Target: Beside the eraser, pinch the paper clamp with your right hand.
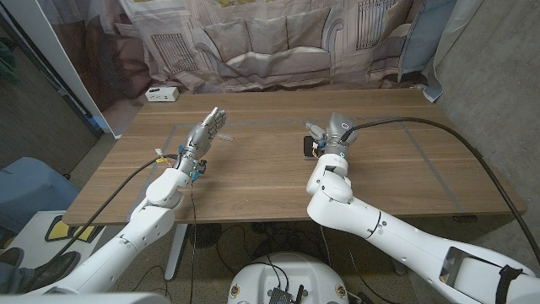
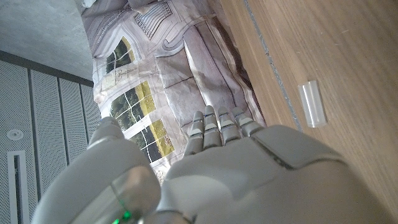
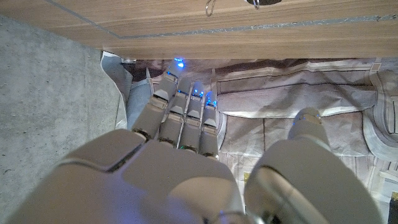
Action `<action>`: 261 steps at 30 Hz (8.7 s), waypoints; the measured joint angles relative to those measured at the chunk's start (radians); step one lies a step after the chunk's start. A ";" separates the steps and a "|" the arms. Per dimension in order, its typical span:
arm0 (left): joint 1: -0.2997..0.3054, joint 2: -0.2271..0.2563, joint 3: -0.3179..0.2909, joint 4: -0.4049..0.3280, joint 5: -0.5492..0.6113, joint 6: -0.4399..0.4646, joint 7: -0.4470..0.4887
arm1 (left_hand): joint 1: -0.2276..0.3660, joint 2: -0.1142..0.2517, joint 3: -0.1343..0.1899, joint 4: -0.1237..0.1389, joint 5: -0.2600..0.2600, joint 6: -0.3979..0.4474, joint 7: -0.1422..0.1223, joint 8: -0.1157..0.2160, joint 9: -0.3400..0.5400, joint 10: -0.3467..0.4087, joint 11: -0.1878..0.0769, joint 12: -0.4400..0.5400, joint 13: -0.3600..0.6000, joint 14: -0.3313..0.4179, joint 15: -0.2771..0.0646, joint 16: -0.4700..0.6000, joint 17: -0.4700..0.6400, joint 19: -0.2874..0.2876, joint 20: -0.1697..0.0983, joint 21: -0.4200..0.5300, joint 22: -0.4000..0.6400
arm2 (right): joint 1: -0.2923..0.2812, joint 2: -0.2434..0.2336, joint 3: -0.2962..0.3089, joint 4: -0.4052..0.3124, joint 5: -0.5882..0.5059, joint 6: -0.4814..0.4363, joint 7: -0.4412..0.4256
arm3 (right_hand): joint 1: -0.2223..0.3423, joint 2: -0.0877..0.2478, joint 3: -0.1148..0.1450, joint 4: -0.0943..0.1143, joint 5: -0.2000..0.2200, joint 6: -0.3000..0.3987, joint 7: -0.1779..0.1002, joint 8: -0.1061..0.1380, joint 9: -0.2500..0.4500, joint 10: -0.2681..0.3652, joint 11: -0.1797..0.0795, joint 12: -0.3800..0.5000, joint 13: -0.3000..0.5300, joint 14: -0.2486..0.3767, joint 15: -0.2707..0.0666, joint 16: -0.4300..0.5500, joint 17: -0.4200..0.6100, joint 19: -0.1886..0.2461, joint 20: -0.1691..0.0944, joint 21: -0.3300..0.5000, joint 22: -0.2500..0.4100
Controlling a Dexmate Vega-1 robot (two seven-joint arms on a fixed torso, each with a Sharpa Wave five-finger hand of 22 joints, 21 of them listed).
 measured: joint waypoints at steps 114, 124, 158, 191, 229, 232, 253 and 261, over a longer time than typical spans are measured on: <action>0.001 -0.013 -0.004 0.023 -0.025 0.012 0.004 | 0.005 0.005 0.003 -0.016 0.000 0.008 -0.003 0.000 0.000 0.007 0.007 -0.006 -0.005 0.005 0.005 0.000 0.000 0.007 0.014 -0.022 0.000 | 0.097 0.259 0.038 0.452 -0.666 -0.045 0.810 | 0.037 -0.018 -0.034 -0.021 0.030 -0.120 0.080 -0.067 0.005 -0.042 0.070 -0.066 0.002 -0.021 0.147 -0.075 -0.012 -0.029 0.168 -0.048 -0.002; 0.000 -0.014 -0.005 0.031 -0.028 0.011 -0.004 | 0.005 0.005 0.003 -0.016 0.000 0.008 -0.002 0.000 0.000 0.007 0.007 -0.006 -0.004 0.005 0.005 0.000 0.000 0.007 0.014 -0.021 0.000 | 0.107 0.268 0.038 0.484 -0.640 -0.045 0.790 | 0.048 -0.008 -0.026 -0.029 0.030 -0.116 0.084 -0.062 0.005 -0.040 0.060 -0.066 0.002 -0.016 0.141 -0.075 -0.012 -0.029 0.168 -0.048 -0.002; -0.008 -0.014 -0.005 0.041 -0.037 0.013 -0.016 | 0.005 0.005 0.007 -0.020 0.000 0.014 0.003 0.000 0.000 0.007 0.007 -0.006 -0.004 0.005 0.005 0.000 0.000 0.006 0.023 -0.027 0.000 | 0.126 0.286 0.023 0.560 -0.675 -0.045 0.815 | 0.204 0.047 0.029 -0.069 0.030 -0.115 0.084 -0.047 0.005 -0.022 0.004 -0.051 0.012 -0.002 0.109 -0.082 -0.017 -0.038 0.170 -0.048 -0.002; -0.027 -0.027 0.006 0.076 -0.044 0.016 -0.036 | 0.000 0.011 0.003 -0.024 0.000 0.014 0.003 -0.005 0.000 0.007 0.007 -0.006 -0.004 0.005 0.005 0.000 0.000 0.006 0.023 -0.027 0.000 | 0.139 0.316 0.029 0.613 -0.652 -0.045 0.790 | 0.231 0.051 0.037 -0.060 0.012 -0.011 0.061 -0.024 0.005 0.069 -0.019 -0.017 0.021 0.073 0.084 -0.065 -0.017 -0.005 0.166 -0.035 -0.002; -0.053 -0.035 0.020 0.099 -0.050 0.035 -0.049 | 0.000 0.011 0.006 -0.027 0.000 0.019 -0.003 -0.005 0.000 0.007 0.007 -0.006 -0.004 0.005 0.005 0.000 0.000 0.006 0.023 -0.027 0.000 | 0.149 0.298 0.036 0.596 -0.530 -0.045 0.694 | 0.245 0.077 0.041 -0.048 -0.001 0.084 0.027 -0.004 0.004 0.160 -0.024 0.011 0.021 0.125 0.057 -0.055 -0.014 0.031 0.166 -0.028 -0.002; -0.053 -0.036 0.020 0.100 -0.050 0.036 -0.049 | 0.000 0.011 0.010 -0.032 0.000 0.019 -0.003 -0.005 0.000 0.007 0.007 -0.006 -0.004 0.005 0.005 0.000 0.000 0.006 0.023 -0.027 0.000 | 0.150 0.294 0.035 0.591 -0.511 -0.045 0.676 | 0.255 0.087 0.045 -0.045 -0.001 0.099 0.023 -0.002 0.004 0.175 -0.024 0.013 0.018 0.134 0.048 -0.055 -0.014 0.032 0.164 -0.028 -0.002; -0.049 -0.043 0.026 0.098 -0.047 0.042 -0.037 | 0.000 0.011 0.010 -0.032 -0.004 0.025 0.003 -0.005 0.000 0.007 0.007 -0.006 -0.004 0.007 0.007 0.000 0.000 0.006 0.023 -0.027 0.000 | 0.145 0.263 0.032 0.543 -0.451 -0.045 0.618 | 0.294 0.114 0.065 -0.057 -0.008 0.161 0.007 0.008 0.004 0.230 -0.033 0.023 0.013 0.170 0.027 -0.051 -0.014 0.049 0.162 -0.028 -0.002; -0.044 -0.044 0.027 0.091 -0.045 0.044 -0.030 | -0.007 0.017 0.010 -0.031 -0.004 0.024 0.003 -0.005 0.000 0.007 0.007 -0.006 -0.004 0.007 0.007 0.000 0.000 0.006 0.023 -0.027 0.000 | 0.140 0.252 0.033 0.521 -0.446 -0.045 0.610 | 0.315 0.125 0.074 -0.059 -0.012 0.177 0.001 0.008 0.004 0.249 -0.042 0.027 0.013 0.186 0.011 -0.050 -0.016 0.054 0.168 -0.028 -0.002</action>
